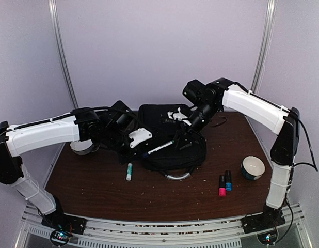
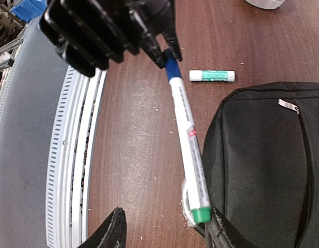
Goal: Pack the student bag
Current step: Pass from the left arm to the right
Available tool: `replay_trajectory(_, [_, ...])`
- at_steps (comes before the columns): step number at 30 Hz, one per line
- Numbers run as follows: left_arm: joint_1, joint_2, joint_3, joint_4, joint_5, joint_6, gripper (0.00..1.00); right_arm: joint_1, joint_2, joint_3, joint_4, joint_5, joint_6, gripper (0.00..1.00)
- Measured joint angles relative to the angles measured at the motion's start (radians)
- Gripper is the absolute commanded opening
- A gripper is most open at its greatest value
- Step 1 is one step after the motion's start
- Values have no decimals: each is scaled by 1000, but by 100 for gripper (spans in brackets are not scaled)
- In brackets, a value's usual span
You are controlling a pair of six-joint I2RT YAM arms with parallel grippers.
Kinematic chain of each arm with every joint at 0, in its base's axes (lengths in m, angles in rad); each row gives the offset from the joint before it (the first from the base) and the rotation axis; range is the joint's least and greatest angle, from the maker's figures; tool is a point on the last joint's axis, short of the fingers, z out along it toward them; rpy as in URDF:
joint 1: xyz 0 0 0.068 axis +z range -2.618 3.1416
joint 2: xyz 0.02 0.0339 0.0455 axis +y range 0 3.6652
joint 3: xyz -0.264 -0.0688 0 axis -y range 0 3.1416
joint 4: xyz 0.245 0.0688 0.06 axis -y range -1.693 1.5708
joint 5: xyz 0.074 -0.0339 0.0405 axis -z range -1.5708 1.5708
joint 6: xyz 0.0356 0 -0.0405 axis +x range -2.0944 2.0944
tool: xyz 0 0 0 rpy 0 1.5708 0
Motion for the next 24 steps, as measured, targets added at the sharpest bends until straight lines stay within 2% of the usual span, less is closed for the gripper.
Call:
replay_trajectory(5, [-9,1,14,-2,-10,23,8,9,12,3,-19,-20,-12,49])
replay_trajectory(11, [-13,2,18,-2,-18,37,8,9,31,7,-18,-33,1,38])
replay_trajectory(18, [-28,3,20,-2,-25,46,8,9,60,25,-16,-42,40,35])
replay_trajectory(24, [-36,8,32,-2,-26,59,8,9,66,42,-9,-42,72,22])
